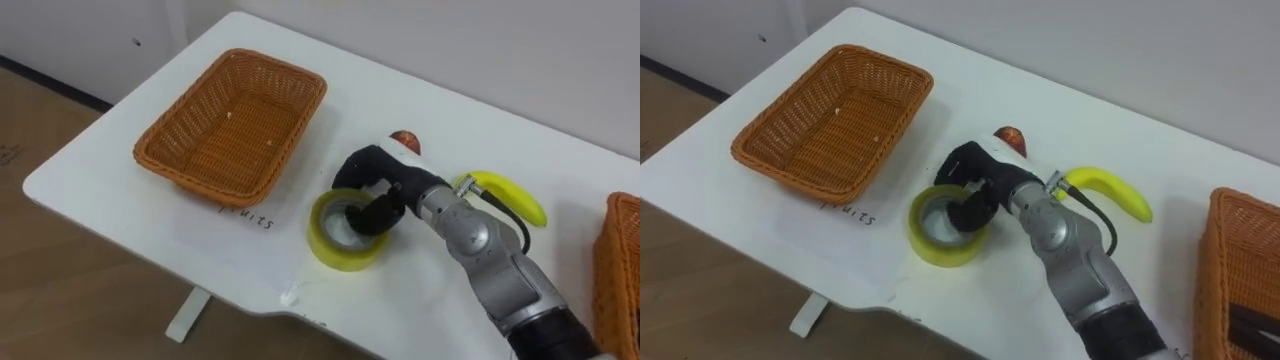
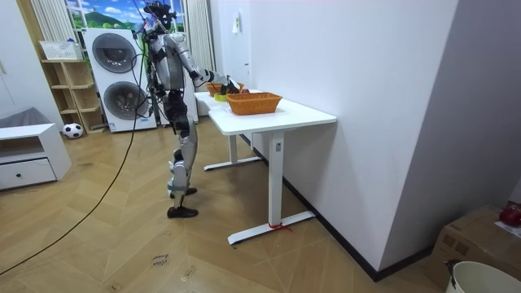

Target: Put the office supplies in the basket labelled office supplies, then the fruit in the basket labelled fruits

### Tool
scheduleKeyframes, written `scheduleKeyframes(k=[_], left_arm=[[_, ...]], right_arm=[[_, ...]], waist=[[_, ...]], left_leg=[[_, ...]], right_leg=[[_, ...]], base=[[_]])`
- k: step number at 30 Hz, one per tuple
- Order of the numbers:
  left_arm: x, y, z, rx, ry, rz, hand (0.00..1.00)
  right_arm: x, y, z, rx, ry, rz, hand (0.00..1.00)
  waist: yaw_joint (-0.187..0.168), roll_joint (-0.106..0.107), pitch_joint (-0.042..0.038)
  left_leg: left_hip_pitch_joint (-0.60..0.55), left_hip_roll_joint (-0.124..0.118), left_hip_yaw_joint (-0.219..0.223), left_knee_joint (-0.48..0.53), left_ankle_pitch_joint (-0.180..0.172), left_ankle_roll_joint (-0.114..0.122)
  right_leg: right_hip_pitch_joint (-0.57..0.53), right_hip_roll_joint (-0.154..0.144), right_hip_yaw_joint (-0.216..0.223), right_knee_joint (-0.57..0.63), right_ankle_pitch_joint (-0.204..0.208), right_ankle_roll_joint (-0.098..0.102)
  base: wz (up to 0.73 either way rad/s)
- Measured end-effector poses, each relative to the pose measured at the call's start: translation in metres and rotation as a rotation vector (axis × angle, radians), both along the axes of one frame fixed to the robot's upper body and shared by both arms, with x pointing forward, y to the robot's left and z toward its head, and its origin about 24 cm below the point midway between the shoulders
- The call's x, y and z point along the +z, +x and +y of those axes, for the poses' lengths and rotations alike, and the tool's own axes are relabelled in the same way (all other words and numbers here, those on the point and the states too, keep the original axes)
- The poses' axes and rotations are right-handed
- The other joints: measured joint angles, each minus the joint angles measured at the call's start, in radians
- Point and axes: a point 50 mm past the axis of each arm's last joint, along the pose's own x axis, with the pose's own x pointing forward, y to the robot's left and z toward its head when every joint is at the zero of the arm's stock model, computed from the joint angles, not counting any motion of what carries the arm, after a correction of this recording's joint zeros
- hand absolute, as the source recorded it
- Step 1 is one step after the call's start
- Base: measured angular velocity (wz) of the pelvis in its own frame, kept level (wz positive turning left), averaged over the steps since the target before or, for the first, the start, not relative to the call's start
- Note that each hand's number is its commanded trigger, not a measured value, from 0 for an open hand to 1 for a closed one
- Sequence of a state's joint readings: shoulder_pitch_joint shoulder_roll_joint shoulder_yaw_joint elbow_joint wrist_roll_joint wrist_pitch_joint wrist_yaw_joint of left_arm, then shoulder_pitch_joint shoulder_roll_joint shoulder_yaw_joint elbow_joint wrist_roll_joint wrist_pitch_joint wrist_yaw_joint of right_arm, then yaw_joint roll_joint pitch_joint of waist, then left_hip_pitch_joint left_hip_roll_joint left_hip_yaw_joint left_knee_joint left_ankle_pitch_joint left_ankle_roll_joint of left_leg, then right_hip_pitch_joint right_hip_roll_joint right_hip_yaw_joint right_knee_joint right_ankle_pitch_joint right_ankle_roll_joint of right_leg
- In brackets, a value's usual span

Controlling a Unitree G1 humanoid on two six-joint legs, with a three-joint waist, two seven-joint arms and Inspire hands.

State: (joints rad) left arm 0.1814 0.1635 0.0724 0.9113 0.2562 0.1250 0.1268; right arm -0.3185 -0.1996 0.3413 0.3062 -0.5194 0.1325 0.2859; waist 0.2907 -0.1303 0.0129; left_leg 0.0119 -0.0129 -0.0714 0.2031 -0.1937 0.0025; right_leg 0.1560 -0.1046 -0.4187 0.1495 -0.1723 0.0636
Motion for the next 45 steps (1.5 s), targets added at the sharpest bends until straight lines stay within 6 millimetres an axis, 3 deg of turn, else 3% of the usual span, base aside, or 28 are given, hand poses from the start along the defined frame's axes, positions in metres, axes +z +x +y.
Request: scheduleKeyframes(k=[16,21,27,31,34,36,41,45], left_arm=[[-0.001,-0.002,0.004,0.0,0.05,0.021,0.0],[0.0,-0.002,0.004,0.007,0.047,0.017,0.0],[0.0,-0.001,0.005,0.005,0.044,0.007,0.0],[0.001,-0.003,0.008,0.04,0.045,-0.009,0.0],[0.001,-0.007,0.01,0.06,0.043,-0.016,0.0],[0.0,-0.008,0.011,0.086,0.034,-0.021,0.0],[0.001,-0.004,0.009,0.095,0.022,-0.043,0.0],[0.0,-0.006,0.009,0.095,0.022,-0.047,0.0]], right_arm=[[-0.004,-0.003,-0.004,-0.024,0.043,0.042,1.0],[-0.005,-0.005,-0.006,-0.027,0.071,0.049,1.0],[0.002,-0.019,-0.01,0.031,0.069,0.04,1.0],[0.011,-0.036,-0.027,0.049,-0.005,0.012,1.0],[0.021,-0.035,-0.04,0.003,-0.008,-0.022,1.0],[0.035,-0.033,-0.049,-0.034,0.006,-0.076,1.0],[0.059,-0.03,-0.067,-0.105,0.017,-0.178,1.0],[0.062,-0.03,-0.072,-0.131,0.011,-0.201,1.0]], waist=[[0.009,-0.002,-0.0012],[0.002,-0.013,-0.0079],[-0.036,-0.011,-0.0054],[-0.049,0.001,0.0027],[-0.096,0.014,0.0102],[-0.127,0.018,0.0096],[-0.165,0.017,0.0039],[-0.178,0.017,-0.0029]], left_leg=[[0.002,0.001,0.001,0.0,0.0,0.0],[-0.002,0.001,0.006,0.001,0.0,0.0],[0.0,0.0,0.01,0.002,0.0,0.0],[0.001,0.003,0.038,-0.003,0.0,0.0],[-0.002,0.003,0.054,-0.002,0.001,0.001],[-0.002,0.006,0.068,-0.004,0.001,0.001],[0.007,0.012,0.101,-0.009,0.001,0.001],[0.029,0.014,0.122,-0.016,0.001,0.001]], right_leg=[[-0.003,0.0,-0.006,0.0,0.0,0.0],[-0.009,0.0,0.003,0.0,0.0,0.0],[-0.001,0.0,0.038,0.0,0.0,0.0],[-0.017,0.0,0.096,0.0,0.0,0.0],[-0.027,-0.001,0.118,0.0,0.0,0.0],[-0.035,0.0,0.119,0.001,0.0,0.0],[-0.041,0.002,0.145,0.001,0.0,0.0],[-0.034,0.003,0.167,0.001,0.0,0.0]], base=[[0.0],[-0.02],[0.0],[-0.19],[-0.21],[-0.22],[-0.19],[-0.17]])
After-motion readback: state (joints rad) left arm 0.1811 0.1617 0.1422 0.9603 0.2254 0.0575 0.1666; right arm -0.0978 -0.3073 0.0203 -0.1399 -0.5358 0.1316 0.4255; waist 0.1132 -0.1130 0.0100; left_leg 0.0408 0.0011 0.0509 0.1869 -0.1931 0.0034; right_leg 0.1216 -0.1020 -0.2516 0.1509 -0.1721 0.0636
